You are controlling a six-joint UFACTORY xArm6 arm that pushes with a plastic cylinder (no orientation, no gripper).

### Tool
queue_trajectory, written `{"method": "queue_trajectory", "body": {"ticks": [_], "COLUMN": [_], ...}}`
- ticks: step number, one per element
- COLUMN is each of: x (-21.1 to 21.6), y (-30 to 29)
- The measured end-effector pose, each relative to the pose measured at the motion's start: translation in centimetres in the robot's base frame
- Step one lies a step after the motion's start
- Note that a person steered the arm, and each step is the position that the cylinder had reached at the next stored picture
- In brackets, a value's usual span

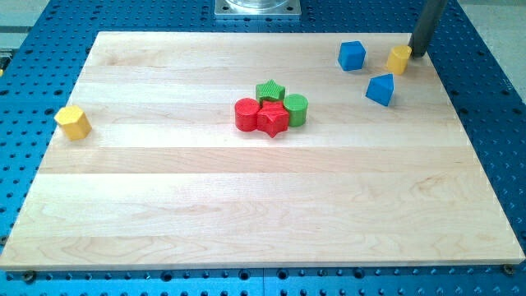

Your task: Push the cube into the hexagon

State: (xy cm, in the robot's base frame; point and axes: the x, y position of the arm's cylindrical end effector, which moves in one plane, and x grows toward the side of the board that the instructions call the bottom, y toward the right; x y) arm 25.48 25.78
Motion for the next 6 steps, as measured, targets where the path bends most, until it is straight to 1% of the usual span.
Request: {"method": "queue_trajectory", "body": {"ticks": [1, 2, 3, 4, 6], "x": [0.3, 0.8, 1.7, -0.4, -0.4], "y": [-11.9, -26.8, -35.6, -27.6, -24.2]}}
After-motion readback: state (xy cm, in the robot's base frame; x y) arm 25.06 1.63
